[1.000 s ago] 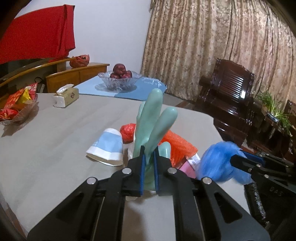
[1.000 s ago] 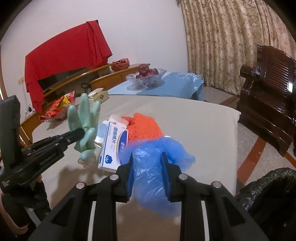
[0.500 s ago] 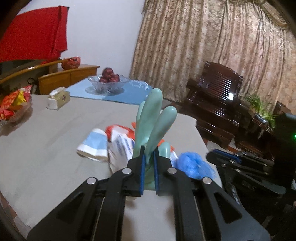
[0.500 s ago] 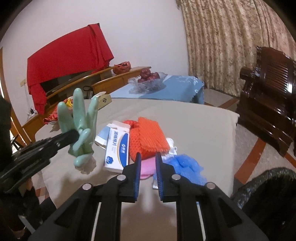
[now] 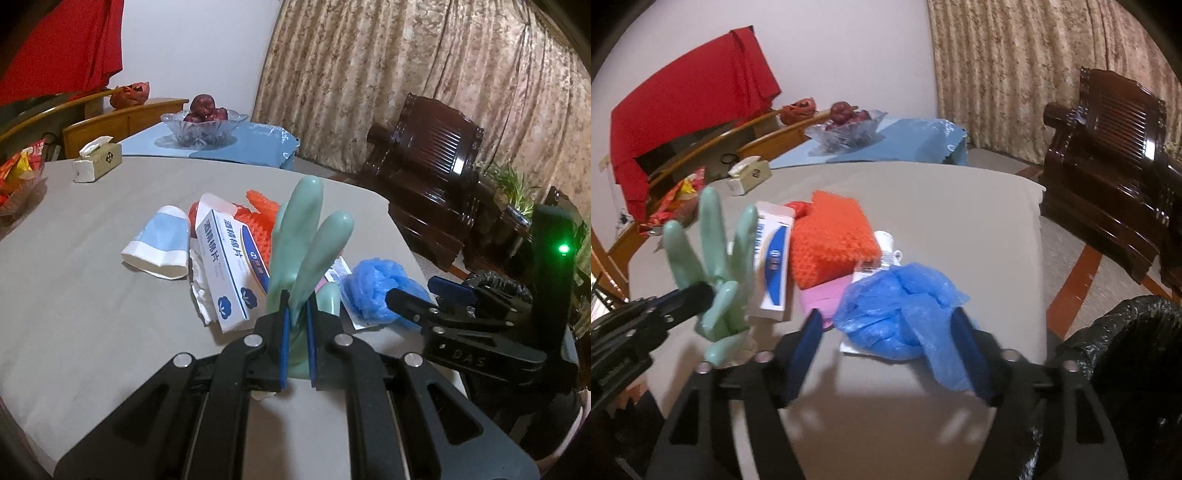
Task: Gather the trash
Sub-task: 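Grasp the green rubber glove with the left gripper while the right gripper holds the blue bag, then carry the glove and blue bag over the bin and open both grippers, then move both grippers back to the table toward the alcohol-pad box, then grasp the white alcohol-pad box with the left gripper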
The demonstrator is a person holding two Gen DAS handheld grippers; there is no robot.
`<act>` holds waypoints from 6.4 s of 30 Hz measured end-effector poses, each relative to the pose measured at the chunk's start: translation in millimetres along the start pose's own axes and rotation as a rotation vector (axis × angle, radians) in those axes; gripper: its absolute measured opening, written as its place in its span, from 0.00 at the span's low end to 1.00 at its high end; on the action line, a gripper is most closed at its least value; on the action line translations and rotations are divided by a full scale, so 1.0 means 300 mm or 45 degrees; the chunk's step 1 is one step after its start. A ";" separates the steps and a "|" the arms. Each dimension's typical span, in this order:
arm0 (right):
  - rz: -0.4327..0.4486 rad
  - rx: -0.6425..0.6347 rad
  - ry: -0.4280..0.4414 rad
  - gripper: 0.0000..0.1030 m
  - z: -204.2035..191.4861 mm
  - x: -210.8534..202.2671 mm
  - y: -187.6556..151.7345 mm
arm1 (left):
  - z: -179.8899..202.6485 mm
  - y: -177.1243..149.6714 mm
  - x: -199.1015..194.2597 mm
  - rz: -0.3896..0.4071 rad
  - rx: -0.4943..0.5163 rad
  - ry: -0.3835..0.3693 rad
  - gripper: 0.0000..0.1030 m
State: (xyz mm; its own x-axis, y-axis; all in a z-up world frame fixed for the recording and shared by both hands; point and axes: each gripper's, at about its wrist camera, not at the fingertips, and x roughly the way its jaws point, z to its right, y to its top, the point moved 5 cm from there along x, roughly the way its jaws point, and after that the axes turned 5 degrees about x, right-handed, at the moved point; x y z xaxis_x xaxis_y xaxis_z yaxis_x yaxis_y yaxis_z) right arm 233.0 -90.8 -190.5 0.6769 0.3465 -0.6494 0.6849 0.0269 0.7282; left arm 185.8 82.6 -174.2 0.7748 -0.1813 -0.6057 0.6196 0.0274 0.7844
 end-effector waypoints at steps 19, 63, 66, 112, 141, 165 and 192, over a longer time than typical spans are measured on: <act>-0.032 0.011 0.073 0.27 0.004 0.017 0.031 | 0.020 0.019 -0.014 0.012 0.007 0.004 0.07; 0.289 0.209 -0.325 0.24 0.514 -0.762 -0.084 | 0.857 0.026 -0.057 0.017 0.329 -0.534 0.07; 0.267 0.234 -0.366 0.24 0.571 -0.772 -0.118 | 0.921 0.009 -0.030 -0.005 0.350 -0.573 0.07; 0.297 0.205 -0.320 0.94 0.451 -0.680 -0.096 | 0.560 0.063 -0.117 0.098 0.267 -0.190 0.85; 0.202 0.025 -0.097 0.94 0.079 -0.193 0.065 | -0.058 0.026 0.071 -0.021 0.021 0.199 0.49; 0.134 0.037 -0.099 0.94 0.103 -0.086 0.054 | -0.049 0.018 0.223 -0.098 -0.070 0.125 0.60; 0.116 0.051 -0.079 0.94 0.105 -0.050 0.047 | -0.072 0.009 0.234 -0.158 -0.005 0.278 0.62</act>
State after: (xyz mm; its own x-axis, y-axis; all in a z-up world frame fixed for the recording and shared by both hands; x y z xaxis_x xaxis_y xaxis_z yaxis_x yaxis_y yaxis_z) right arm 240.9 -125.1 -177.5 0.7512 0.2870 -0.5945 0.6294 -0.0399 0.7761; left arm 244.5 91.2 -217.7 0.7012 0.0332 -0.7121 0.7119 0.0220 0.7020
